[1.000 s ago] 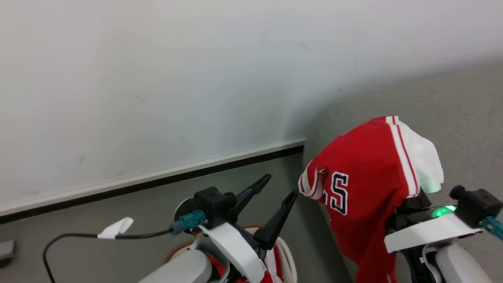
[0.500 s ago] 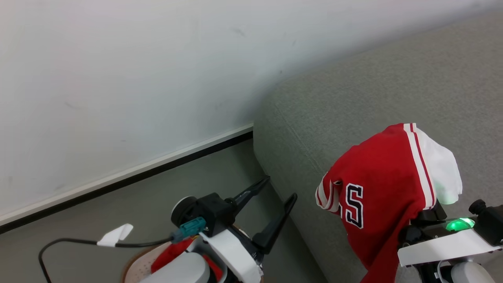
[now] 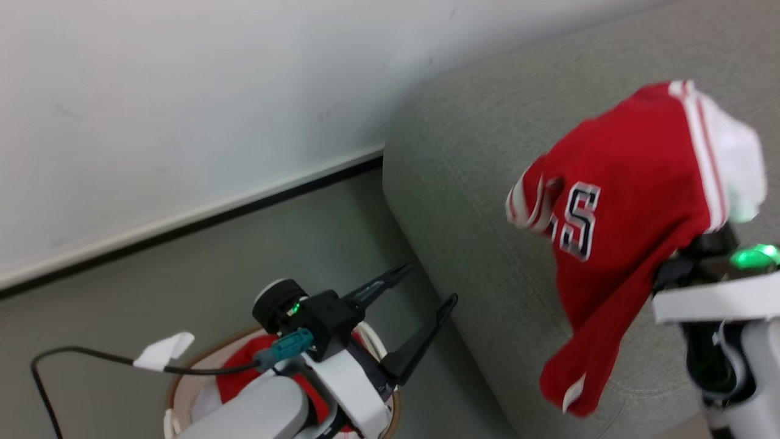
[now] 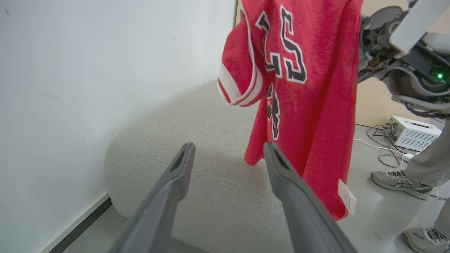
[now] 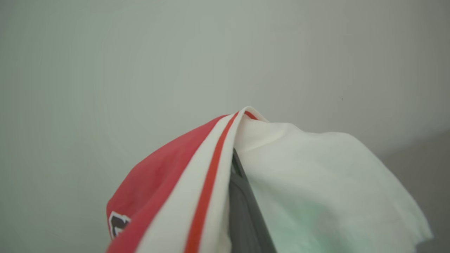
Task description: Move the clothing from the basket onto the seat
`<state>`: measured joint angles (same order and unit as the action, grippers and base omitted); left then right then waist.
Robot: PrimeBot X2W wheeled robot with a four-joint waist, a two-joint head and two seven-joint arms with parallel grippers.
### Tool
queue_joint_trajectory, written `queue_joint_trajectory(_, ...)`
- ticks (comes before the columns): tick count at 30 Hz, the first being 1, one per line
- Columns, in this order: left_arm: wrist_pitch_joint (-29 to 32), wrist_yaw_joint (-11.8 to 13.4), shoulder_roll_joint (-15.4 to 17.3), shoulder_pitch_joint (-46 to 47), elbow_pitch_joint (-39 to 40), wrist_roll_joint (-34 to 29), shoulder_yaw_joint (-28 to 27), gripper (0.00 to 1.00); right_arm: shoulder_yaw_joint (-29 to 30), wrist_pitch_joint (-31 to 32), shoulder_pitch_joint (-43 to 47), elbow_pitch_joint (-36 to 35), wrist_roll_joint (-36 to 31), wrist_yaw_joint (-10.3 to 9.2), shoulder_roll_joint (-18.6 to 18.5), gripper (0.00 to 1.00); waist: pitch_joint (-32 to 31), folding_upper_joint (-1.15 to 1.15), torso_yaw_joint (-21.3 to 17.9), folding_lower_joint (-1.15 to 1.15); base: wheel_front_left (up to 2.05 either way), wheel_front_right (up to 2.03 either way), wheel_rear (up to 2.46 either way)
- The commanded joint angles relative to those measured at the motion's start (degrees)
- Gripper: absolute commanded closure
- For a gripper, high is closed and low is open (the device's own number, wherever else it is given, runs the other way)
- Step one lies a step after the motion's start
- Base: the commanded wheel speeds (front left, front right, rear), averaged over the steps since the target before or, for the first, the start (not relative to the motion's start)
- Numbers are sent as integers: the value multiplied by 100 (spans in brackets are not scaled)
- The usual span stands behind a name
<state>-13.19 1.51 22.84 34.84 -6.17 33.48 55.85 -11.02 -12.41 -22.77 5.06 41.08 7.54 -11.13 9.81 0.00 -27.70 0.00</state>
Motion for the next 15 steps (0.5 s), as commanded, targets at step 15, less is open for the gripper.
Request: queue_joint_trajectory(15,297,-437,923,711,886,-569,102,0,1657,506,-2699,819,285,-10,-527,100,1909,0,712,0,0,0,0)
